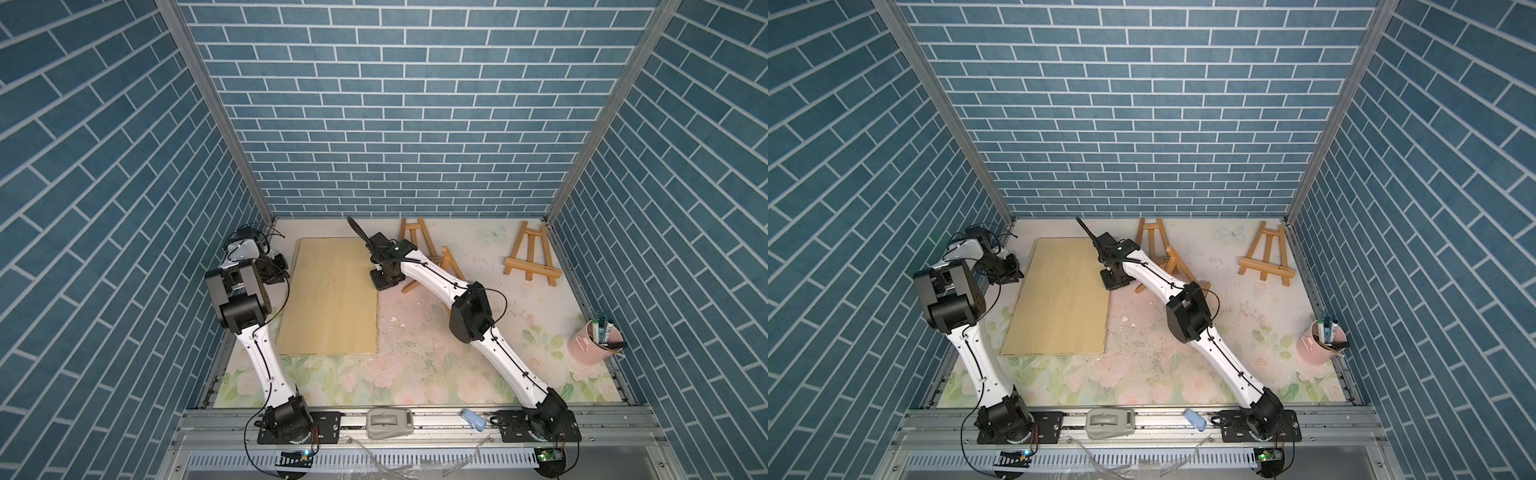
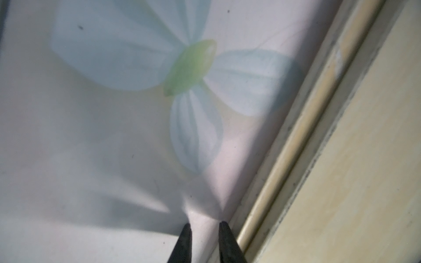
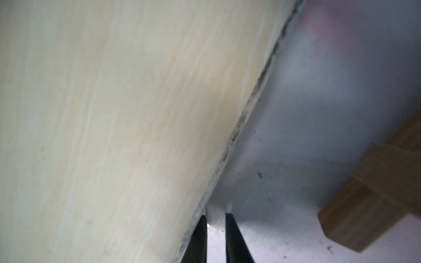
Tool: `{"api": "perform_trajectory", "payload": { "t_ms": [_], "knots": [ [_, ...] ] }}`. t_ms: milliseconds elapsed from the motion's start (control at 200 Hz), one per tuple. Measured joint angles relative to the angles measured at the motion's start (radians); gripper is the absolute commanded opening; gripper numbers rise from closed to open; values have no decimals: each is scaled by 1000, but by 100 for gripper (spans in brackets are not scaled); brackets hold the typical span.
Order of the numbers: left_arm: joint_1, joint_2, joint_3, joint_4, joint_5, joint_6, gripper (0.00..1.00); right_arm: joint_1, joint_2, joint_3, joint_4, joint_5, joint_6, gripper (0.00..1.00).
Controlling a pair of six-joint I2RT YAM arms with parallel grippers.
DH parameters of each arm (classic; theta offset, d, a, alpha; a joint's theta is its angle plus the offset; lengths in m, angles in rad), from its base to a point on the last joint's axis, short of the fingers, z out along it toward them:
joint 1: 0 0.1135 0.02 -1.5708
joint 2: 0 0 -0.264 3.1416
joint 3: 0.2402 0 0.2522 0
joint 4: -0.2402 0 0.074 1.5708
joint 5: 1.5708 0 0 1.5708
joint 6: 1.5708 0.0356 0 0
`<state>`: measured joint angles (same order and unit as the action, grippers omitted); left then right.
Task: Disassemble the easel
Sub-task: Adjust the drawing board.
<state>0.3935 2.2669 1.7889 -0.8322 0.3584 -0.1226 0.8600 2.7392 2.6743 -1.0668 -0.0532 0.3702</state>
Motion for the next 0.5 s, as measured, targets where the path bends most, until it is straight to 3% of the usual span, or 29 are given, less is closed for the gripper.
{"api": "perform_trajectory", "payload": {
  "t_ms": [500],
  "knots": [
    [0,0,0,0,1,0,24,7,13,20,27,-3,0,18]
  ]
}}
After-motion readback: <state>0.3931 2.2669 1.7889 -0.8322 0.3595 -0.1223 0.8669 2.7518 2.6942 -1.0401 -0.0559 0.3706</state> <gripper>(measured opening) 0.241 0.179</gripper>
